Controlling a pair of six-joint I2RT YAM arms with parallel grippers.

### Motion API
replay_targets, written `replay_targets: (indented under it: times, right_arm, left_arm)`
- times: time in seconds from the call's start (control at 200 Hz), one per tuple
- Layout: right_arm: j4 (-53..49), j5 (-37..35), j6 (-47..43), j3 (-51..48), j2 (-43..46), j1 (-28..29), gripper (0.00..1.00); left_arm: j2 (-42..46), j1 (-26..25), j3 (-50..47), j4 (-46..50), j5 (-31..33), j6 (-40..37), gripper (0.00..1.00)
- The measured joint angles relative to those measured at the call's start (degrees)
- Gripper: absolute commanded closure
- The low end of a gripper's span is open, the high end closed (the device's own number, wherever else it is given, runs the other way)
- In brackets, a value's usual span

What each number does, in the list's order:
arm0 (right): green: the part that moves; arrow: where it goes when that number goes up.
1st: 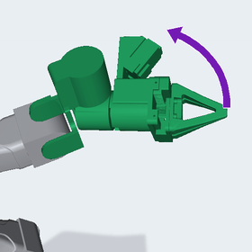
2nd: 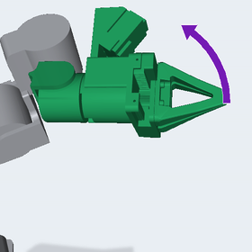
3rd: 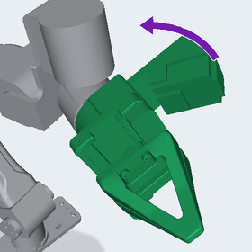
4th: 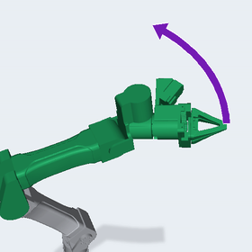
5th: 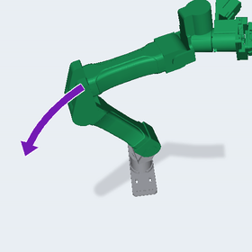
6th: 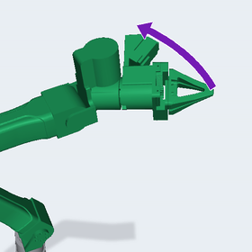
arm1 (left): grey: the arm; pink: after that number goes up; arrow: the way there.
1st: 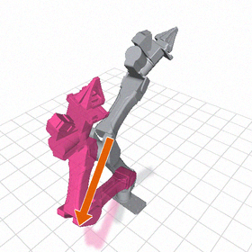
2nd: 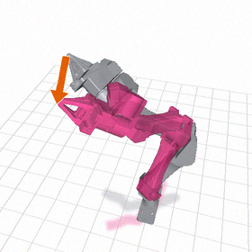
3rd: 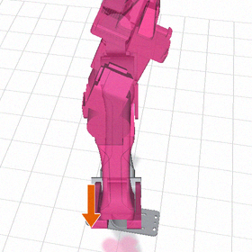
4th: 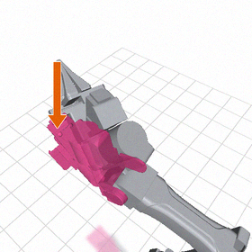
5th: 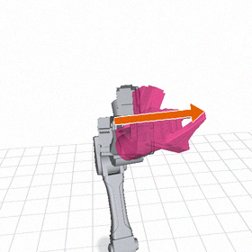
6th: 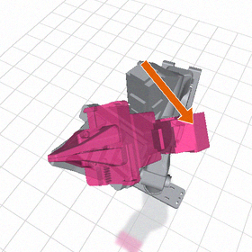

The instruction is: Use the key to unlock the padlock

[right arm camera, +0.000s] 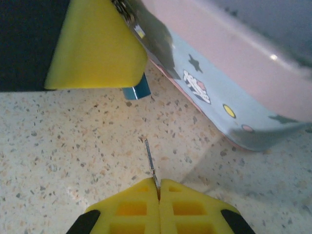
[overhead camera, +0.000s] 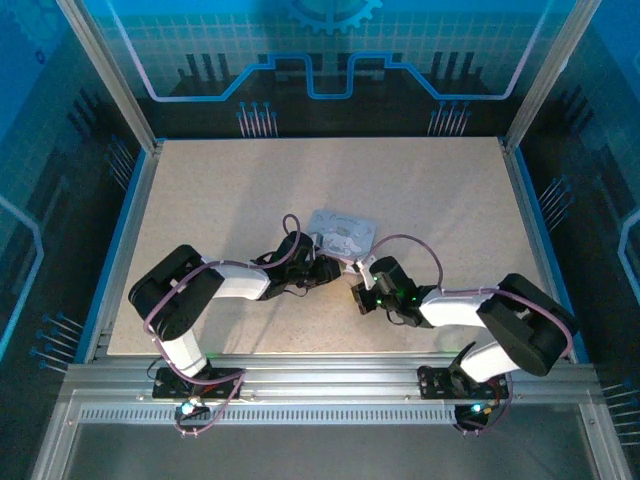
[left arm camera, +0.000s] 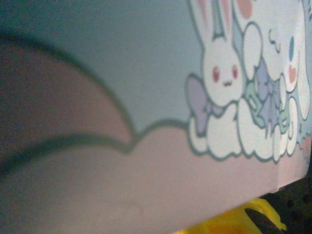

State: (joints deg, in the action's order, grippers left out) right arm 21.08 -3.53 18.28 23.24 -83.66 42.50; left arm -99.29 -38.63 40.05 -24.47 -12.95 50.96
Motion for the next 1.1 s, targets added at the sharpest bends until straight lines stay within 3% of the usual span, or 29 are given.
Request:
replay_targets:
  times: [0.37,1.101]
  right_arm:
    - [7.6,-1.0,-0.4,-1.2,-2.8,0.3,0.92]
    - [12.1,-1.0,-1.0,-2.8,-3.8,0.3,0.92]
  left_arm:
    - [0.6,0.0,0.0,0.1,0.0,0.9,0.81]
    - [1.5,0.0,0.0,0.2,0.0,1.7,0.82]
